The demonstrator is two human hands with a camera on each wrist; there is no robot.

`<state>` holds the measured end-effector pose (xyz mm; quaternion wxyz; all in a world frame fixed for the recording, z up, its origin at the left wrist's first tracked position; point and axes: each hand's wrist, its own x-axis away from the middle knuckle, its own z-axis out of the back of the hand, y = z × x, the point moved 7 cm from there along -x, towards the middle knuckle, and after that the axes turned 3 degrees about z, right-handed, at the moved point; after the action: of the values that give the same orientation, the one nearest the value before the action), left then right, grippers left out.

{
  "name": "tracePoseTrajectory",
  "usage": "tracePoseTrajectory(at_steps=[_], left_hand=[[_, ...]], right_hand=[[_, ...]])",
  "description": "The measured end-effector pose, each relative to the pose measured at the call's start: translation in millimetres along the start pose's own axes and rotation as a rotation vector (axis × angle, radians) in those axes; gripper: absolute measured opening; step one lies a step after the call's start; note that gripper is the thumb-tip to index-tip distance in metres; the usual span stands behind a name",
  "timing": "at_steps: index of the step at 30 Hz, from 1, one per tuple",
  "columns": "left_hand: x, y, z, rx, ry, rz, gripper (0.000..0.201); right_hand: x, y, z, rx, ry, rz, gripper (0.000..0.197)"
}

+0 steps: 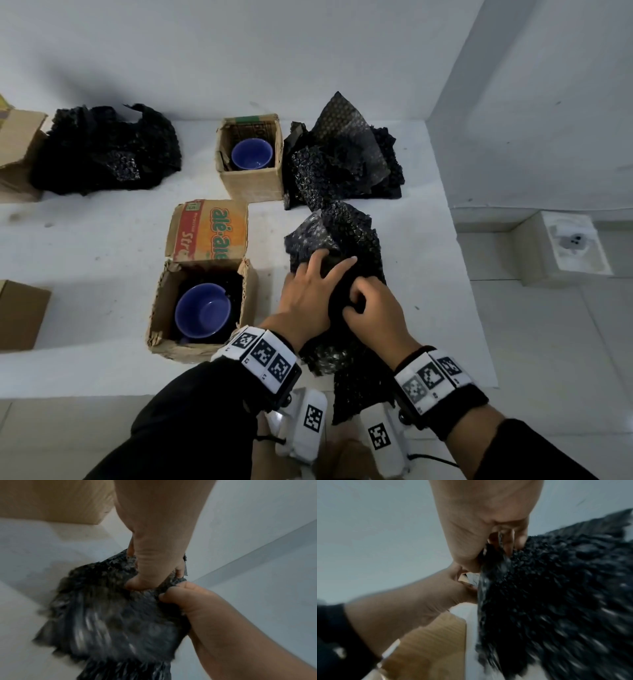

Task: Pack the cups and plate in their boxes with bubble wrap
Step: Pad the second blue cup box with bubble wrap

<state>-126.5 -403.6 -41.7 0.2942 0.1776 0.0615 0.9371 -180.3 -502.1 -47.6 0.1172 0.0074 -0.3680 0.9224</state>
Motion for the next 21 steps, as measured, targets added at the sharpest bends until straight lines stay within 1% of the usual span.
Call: tracePoseTrajectory(at_steps=[2, 5, 7, 8, 10, 12, 13, 14, 16, 18, 20, 21], left_hand=[[-2.6, 2.0, 23.2, -0.079, 0.111, -0.002, 0.071], [-6.2, 1.1, 56.1, -0.157, 0.24, -0.037, 0.04], [-8.5, -4.0, 75.7, -0.105, 0.304, -0.081, 0.021], [-7.8, -6.2, 86.3, -0.032, 0.332, -0.117, 0.016], [-4.8, -10.8, 104.4, 0.172, 0.318, -0.195, 0.021], [-1.6, -18.5, 115.2, 0.364, 0.256, -0.247, 0.035], [1.7, -23.0, 120.9, 0.426, 0.245, -0.269, 0.037], [6.2, -28.5, 126.5, 0.47, 0.24, -0.287, 0.032], [18.0, -41.9, 136.4, 0.553, 0.21, -0.306, 0.016], [29.4, -61.0, 143.1, 0.534, 0.204, -0.283, 0.014], [39.4, -84.8, 147.2, 0.452, 0.251, -0.249, 0.025], [44.2, -94.9, 148.1, 0.443, 0.262, -0.252, 0.033]], right_hand=[[-5.8, -9.1, 14.9, -0.124, 0.0, 0.029, 0.033], [-15.4, -21.3, 46.8, -0.246, 0.083, 0.058, 0.036], [-21.6, -30.4, 68.4, -0.327, 0.131, 0.078, 0.038], [-24.3, -36.5, 78.6, -0.354, 0.142, 0.092, 0.036], [-27.8, -52.8, 94.9, -0.363, 0.121, 0.137, 0.035], [-28.3, -73.6, 101.9, -0.331, 0.029, 0.213, 0.035], [-27.2, -84.1, 101.6, -0.3, -0.036, 0.248, 0.035], [-26.1, -93.4, 98.6, -0.264, -0.104, 0.277, 0.037], [-24.9, -110.3, 88.6, -0.223, -0.206, 0.328, 0.041], [-26.1, -128.6, 76.6, -0.212, -0.234, 0.382, 0.043], [-29.4, -147.2, 63.3, -0.151, -0.209, 0.45, 0.043], [-31.2, -155.8, 55.5, -0.102, -0.198, 0.477, 0.039]])
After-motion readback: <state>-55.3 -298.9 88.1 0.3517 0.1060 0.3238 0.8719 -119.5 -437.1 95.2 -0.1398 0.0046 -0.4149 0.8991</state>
